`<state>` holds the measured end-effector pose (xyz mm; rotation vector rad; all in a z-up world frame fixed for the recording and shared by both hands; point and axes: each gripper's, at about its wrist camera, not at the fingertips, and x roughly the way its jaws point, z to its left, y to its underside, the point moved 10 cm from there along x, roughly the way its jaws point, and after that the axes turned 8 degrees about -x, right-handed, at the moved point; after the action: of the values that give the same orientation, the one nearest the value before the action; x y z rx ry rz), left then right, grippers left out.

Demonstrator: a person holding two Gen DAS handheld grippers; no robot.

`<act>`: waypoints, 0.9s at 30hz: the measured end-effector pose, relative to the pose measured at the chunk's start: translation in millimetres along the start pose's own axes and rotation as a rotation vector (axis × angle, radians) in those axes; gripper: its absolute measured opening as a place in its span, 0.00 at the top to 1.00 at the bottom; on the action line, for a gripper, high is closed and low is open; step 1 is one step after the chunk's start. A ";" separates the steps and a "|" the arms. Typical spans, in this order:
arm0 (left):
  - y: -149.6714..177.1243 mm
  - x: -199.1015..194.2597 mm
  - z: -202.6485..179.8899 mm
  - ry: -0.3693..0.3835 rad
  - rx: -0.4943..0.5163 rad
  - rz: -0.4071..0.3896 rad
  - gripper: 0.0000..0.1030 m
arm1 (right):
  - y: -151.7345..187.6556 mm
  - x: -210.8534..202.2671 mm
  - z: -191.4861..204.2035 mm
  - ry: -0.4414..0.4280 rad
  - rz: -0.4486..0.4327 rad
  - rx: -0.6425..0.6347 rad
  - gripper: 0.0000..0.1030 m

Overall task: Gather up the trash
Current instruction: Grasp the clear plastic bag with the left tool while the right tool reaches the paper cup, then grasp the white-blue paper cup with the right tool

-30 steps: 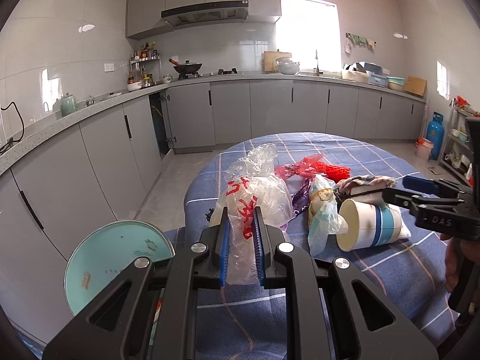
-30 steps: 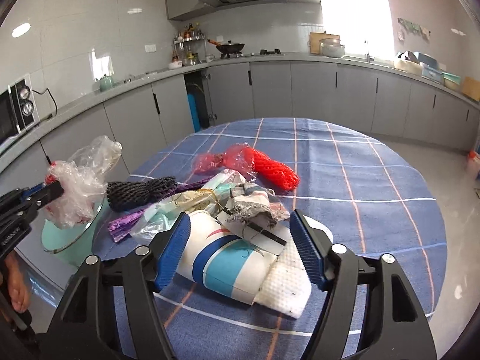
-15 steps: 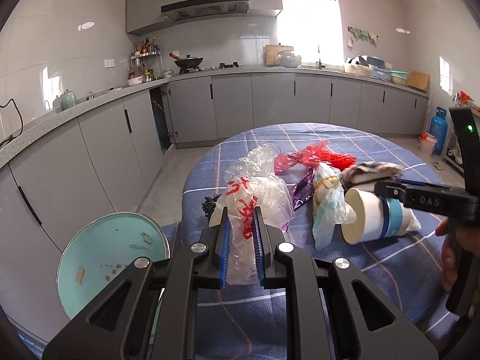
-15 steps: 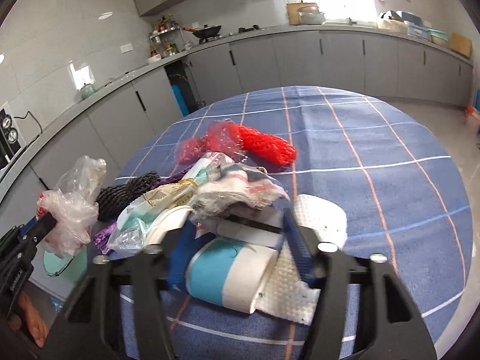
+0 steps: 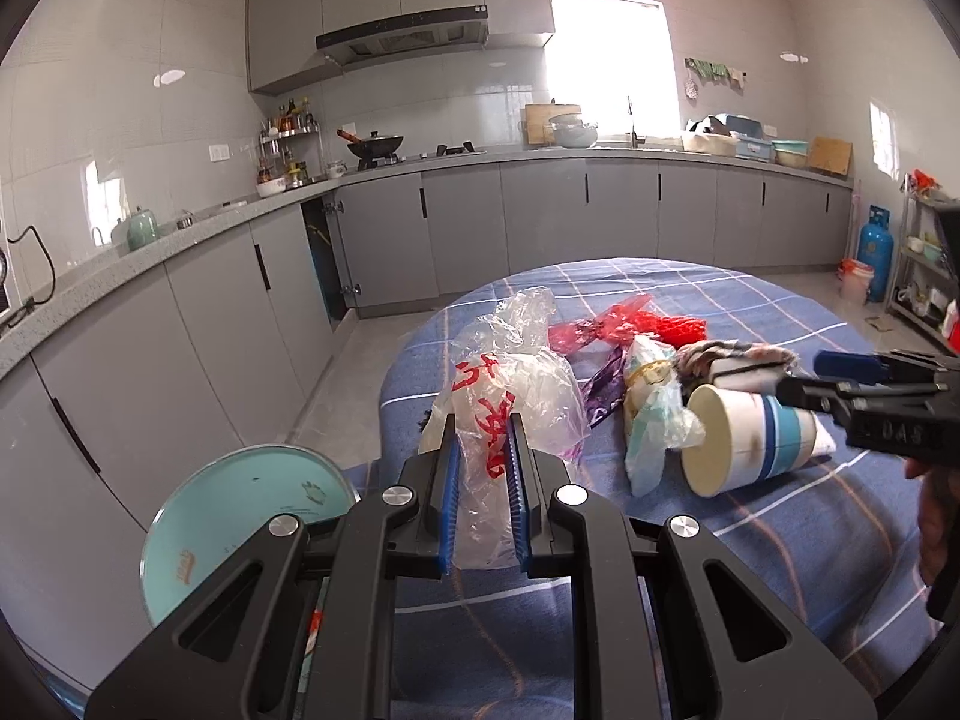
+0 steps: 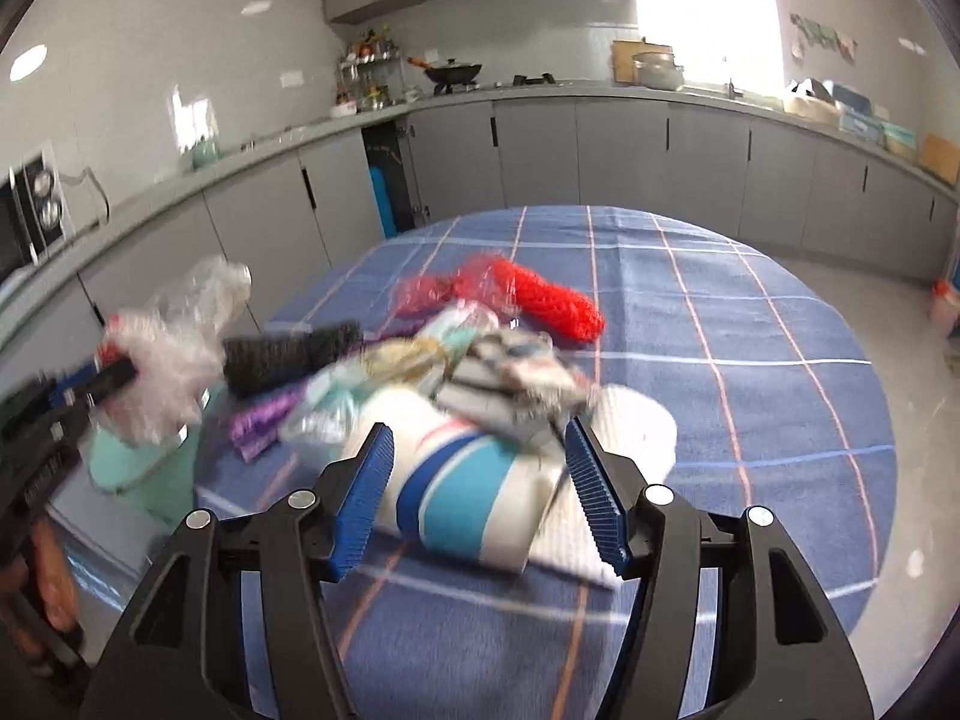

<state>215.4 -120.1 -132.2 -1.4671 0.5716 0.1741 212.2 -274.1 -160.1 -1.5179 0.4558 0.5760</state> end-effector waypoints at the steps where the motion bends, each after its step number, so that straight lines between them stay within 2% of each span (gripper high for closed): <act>1: 1.3 -1.5 2.1 -0.007 0.002 -0.002 0.85 | 4.4 1.3 1.4 0.006 0.006 0.000 0.32; 2: 2.3 -3.4 3.3 -0.013 0.003 -0.005 0.85 | 10.4 2.7 2.3 0.013 0.012 0.010 0.22; 3: 4.1 -5.5 6.1 -0.020 0.003 -0.007 0.85 | 17.2 3.9 2.2 0.008 0.010 0.039 0.16; 7: 11.7 -8.1 14.0 -0.035 0.006 -0.001 0.85 | 27.4 14.6 11.3 0.007 0.033 0.092 0.14; 12: 15.9 -8.3 16.5 -0.033 -0.002 0.005 0.85 | 24.3 16.6 15.6 0.058 0.028 0.156 0.04; 19: 16.3 -6.1 17.5 -0.015 -0.013 0.000 0.85 | 19.6 31.9 20.8 0.120 0.040 0.162 0.05; 20: 18.3 -4.0 19.5 -0.013 -0.021 0.010 0.85 | 19.7 34.4 21.0 0.105 0.043 0.171 0.08; 21: 19.7 -2.6 22.4 -0.011 -0.029 0.018 0.85 | 21.3 37.6 21.2 0.091 0.056 0.175 0.17; 25: 16.6 -4.6 34.0 -0.007 -0.066 0.020 0.85 | 23.4 31.1 25.6 0.068 0.056 0.146 0.17; 27: 12.1 -11.2 37.7 -0.007 -0.077 0.006 0.85 | 19.8 19.9 30.6 0.069 0.028 0.121 0.17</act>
<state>210.1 -79.6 -137.7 -1.5388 0.5693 0.2073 213.5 -243.0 -187.5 -1.4208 0.5558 0.5104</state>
